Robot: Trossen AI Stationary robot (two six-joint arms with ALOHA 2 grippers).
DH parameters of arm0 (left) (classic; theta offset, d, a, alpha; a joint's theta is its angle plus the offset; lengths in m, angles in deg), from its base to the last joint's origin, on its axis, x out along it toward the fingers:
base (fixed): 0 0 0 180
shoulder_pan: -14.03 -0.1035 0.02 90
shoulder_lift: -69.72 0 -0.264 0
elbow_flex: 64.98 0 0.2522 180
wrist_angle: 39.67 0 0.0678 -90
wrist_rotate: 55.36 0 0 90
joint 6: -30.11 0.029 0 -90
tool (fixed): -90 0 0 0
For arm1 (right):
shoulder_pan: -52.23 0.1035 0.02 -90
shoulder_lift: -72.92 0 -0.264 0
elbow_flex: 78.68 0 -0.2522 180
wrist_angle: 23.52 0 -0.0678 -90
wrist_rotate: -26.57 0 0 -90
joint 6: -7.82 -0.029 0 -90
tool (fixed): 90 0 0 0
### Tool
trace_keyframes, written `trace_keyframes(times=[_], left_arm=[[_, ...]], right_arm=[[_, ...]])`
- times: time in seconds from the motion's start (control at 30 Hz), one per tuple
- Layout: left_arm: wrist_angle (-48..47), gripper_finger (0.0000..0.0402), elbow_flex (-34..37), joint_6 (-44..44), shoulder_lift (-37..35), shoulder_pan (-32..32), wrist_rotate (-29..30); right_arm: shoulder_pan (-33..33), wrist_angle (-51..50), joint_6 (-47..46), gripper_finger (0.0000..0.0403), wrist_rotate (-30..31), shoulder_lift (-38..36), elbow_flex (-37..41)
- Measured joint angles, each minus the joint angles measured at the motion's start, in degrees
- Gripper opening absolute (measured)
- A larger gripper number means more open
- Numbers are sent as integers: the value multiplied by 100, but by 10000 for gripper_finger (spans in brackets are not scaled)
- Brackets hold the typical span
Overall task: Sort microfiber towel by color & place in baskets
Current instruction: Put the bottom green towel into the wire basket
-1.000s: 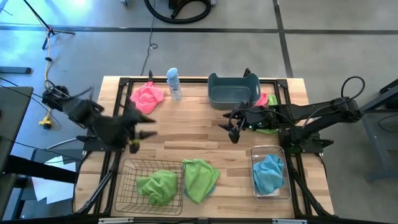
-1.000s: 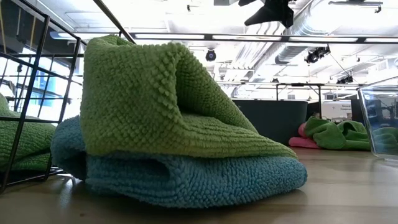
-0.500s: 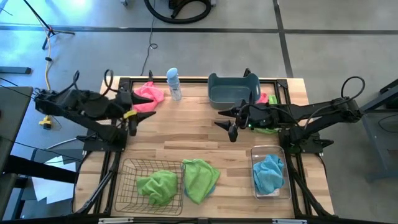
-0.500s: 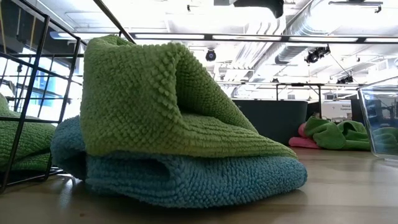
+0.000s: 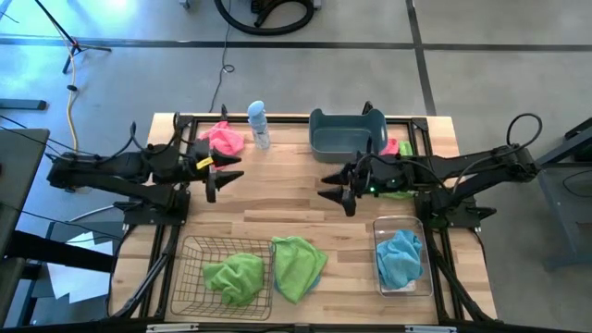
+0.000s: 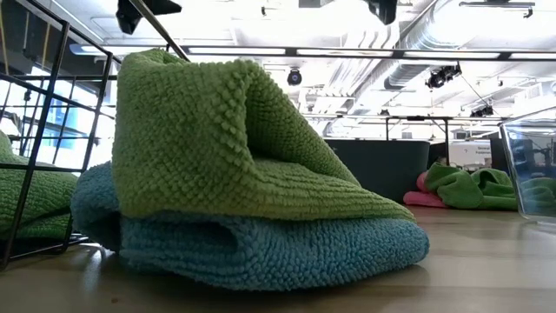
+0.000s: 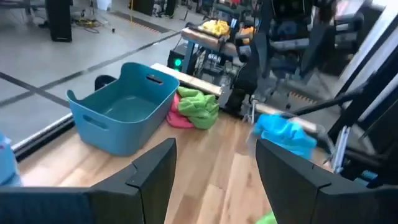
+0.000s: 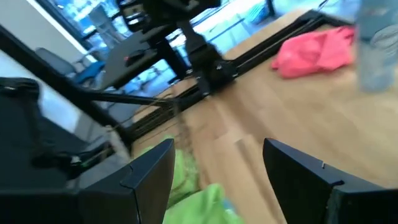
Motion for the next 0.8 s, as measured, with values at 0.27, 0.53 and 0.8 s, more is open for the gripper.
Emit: trace_keyframes(times=[0.27,0.53,0.8], left_arm=[[197,209,103,-150,-140,2,87],[205,209,103,-98,-113,2,93],[209,209,103,-8,-113,2,103]], right_arm=[[626,457,-808,241,-244,655,-9],[1225,391,-817,241,-382,1801,-245],[1492,225,1765,241,-291,2954,-1061]])
